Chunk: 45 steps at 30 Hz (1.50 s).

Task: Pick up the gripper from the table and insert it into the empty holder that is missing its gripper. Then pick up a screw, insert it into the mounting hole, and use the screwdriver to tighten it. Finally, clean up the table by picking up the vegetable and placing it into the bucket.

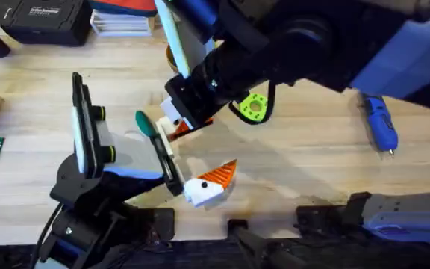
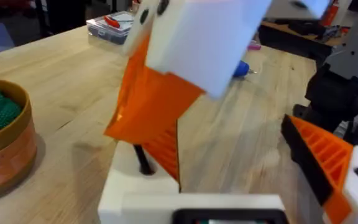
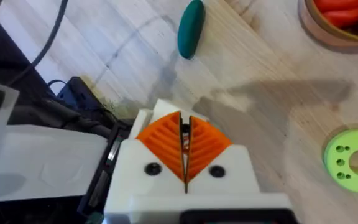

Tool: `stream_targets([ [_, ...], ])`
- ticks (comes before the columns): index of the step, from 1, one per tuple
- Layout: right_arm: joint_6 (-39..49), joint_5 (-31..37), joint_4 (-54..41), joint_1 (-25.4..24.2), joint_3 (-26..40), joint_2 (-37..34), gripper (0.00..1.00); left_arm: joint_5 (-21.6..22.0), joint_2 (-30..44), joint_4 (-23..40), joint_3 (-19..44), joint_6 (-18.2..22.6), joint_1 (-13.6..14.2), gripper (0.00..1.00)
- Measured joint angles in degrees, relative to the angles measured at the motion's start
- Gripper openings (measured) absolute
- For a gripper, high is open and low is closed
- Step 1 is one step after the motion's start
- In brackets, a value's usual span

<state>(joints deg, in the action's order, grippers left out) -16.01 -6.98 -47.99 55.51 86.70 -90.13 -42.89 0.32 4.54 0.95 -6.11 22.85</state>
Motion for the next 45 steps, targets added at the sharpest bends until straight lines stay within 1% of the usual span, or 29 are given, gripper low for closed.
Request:
stream_targets([
  [16,1.49,1.28,-0.31,0.47,0.70,-0.39,0.005,-0.02,0.00,-0.02,0.00,0.13,0.00,0.985],
  [18,1.59,1.58,-0.34,0.98,0.72,-0.39,0.005,-0.02,0.00,-0.02,0.00,0.13,0.00,0.985],
  [20,2.40,2.16,-0.26,2.64,0.92,-0.48,0.005,-0.39,0.00,0.00,0.00,0.11,0.00,0.985],
  [24,2.82,2.56,-0.33,3.68,1.14,-0.48,0.005,-0.81,0.00,0.00,0.00,0.11,0.04,0.985],
  [33,2.82,2.66,-2.95,3.74,1.25,-0.48,0.005,-0.87,0.00,0.02,0.00,0.13,0.04,0.985],
  [42,2.82,2.67,-3.04,3.74,1.25,-0.48,0.007,-0.85,-0.02,0.02,0.00,0.15,0.04,0.985],
  [43,2.86,2.68,-3.04,3.74,1.25,-0.48,0.045,-0.85,0.00,0.02,0.00,0.15,0.04,0.985],
  [44,2.77,2.67,-3.05,3.74,1.25,-0.48,0.158,-0.85,-0.02,0.01,0.00,0.15,0.04,0.985],
  [45,2.85,2.67,-3.08,3.74,1.25,-0.48,0.302,-0.85,-0.01,0.02,0.00,0.15,0.04,0.985],
])
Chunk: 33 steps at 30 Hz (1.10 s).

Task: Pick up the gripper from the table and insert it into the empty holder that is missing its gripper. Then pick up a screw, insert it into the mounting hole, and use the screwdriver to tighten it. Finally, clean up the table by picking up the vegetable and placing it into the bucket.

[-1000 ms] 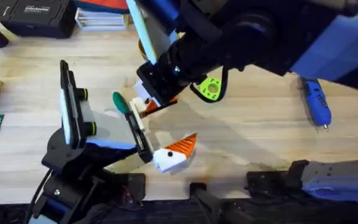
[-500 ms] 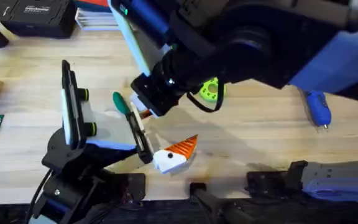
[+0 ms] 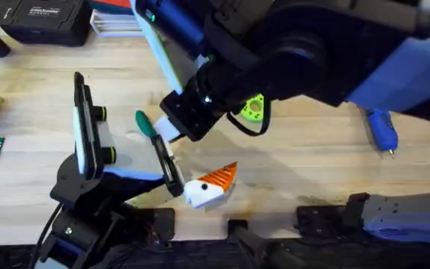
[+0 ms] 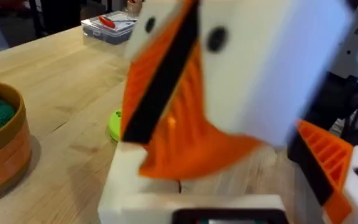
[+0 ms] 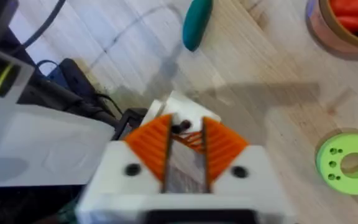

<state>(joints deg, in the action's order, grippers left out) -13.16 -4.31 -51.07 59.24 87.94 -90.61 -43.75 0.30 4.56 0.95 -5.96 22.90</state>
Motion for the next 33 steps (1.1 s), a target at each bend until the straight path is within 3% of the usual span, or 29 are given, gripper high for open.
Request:
stream_targets([
  [4,-0.35,0.93,-0.37,-0.53,0.02,0.00,0.878,0.07,0.01,0.02,0.00,-0.04,-0.02,0.985],
  [5,-0.52,1.28,-0.48,-1.17,0.07,0.02,0.965,0.13,0.01,0.02,0.00,-0.04,-0.04,0.985],
  [12,-2.27,0.55,-3.34,-4.05,0.07,1.17,0.993,0.02,0.01,0.00,0.00,0.00,0.00,0.985],
  [15,-2.80,0.39,-8.21,-6.87,0.05,4.66,0.993,0.02,0.01,0.00,0.00,0.00,0.00,0.985],
  [18,-3.80,0.39,-7.34,-8.20,-1.33,7.21,0.992,0.02,0.01,0.00,0.00,0.00,0.00,0.985],
  [25,-6.83,-0.27,-0.70,-9.83,-16.53,20.75,0.994,0.02,0.01,0.00,0.00,0.00,0.00,0.985],
  [29,-5.72,-5.96,0.59,-11.95,-24.17,31.01,0.994,0.02,0.01,0.00,0.00,0.00,0.00,0.985],
  [33,-0.63,-12.92,-1.20,-14.27,-26.52,39.16,0.994,0.02,0.00,0.00,0.00,0.00,0.00,0.985],
])
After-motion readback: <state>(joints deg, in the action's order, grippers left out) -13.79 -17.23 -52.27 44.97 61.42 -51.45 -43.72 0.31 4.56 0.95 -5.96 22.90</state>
